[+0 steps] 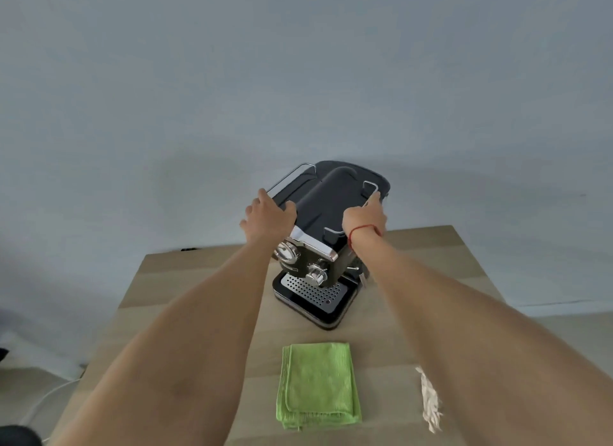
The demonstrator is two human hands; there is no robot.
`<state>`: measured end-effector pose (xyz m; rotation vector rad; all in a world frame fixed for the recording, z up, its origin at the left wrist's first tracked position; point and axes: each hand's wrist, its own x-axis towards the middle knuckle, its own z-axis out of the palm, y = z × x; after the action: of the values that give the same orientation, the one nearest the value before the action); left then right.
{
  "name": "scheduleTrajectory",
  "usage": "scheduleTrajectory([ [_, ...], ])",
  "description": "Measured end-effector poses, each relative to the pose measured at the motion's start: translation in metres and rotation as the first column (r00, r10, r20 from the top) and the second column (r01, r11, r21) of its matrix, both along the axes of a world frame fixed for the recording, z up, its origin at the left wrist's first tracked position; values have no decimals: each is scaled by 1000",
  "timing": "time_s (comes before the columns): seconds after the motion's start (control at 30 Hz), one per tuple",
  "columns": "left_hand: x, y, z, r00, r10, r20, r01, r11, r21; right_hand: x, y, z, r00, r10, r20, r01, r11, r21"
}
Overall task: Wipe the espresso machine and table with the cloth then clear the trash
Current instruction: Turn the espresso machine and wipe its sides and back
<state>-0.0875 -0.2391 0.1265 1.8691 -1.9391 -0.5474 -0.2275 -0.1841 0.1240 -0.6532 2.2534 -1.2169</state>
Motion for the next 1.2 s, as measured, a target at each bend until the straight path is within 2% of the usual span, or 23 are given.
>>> scheduleTrajectory([
  [0.1,-7,6,1,998,55,-12,-55,997,-45,-30,9,-1,992,120,28,-120,993,-20],
  [0.23,-12,7,-7,992,-8,-129,-7,994,-111,-45,18,-3,972,237,13,-236,971,-42],
  [0.37,-6,12,-11,986,48,-158,-76,981,-177,-44,11,-5,945,327,-21,-328,944,-33],
  [0.5,-2,17,-14,988,-32,-152,0,978,-207,-49,-6,-3,925,371,-85,-374,927,-13],
  [0.6,-6,15,-19,983,-37,-181,-8,970,-243,-50,-19,1,927,303,-220,-306,952,24],
  [0.7,-12,11,-20,970,98,-224,-149,963,-224,-37,-23,3,912,177,-370,-169,984,56],
  [0.83,-12,10,-18,956,167,-240,-211,963,-169,-14,-18,-4,930,104,-352,-69,992,110],
  [0.93,-14,9,-20,957,157,-244,-204,963,-178,-24,-19,-7,920,94,-381,-72,995,73],
  [1.2,-31,-2,-22,952,206,-229,-249,951,-182,-50,-41,-3,864,193,-465,-195,980,44],
])
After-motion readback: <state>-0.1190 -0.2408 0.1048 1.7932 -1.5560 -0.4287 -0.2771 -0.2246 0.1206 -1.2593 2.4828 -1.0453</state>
